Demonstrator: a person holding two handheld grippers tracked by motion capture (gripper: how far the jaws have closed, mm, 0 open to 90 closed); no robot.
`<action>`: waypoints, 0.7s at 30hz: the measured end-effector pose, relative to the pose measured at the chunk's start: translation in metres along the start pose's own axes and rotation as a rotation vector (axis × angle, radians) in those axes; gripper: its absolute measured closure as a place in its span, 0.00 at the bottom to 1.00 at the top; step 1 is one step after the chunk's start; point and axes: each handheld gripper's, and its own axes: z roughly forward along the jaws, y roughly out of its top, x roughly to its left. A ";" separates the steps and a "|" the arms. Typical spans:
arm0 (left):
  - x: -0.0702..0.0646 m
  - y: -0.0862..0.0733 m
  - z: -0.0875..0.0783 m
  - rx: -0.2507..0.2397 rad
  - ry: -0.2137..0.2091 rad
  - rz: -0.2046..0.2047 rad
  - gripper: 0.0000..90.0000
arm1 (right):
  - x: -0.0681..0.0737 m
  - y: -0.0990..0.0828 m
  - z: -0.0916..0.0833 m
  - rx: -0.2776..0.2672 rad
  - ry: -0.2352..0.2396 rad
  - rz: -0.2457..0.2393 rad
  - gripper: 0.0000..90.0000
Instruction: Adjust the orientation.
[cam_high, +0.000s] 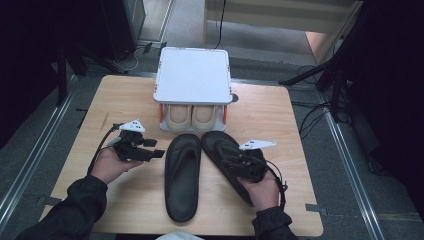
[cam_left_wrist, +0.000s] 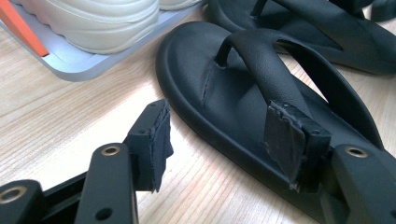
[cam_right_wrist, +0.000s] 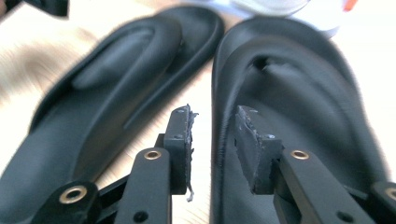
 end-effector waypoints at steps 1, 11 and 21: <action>-0.001 0.000 -0.001 -0.001 -0.004 -0.004 0.51 | -0.002 0.001 -0.004 -0.011 -0.004 0.002 0.81; -0.002 0.000 -0.002 0.010 -0.025 -0.014 0.60 | -0.056 0.005 -0.016 -0.020 -0.109 0.012 1.00; -0.001 -0.002 -0.004 0.024 0.000 -0.015 0.58 | -0.078 0.002 0.012 0.080 -0.145 0.012 1.00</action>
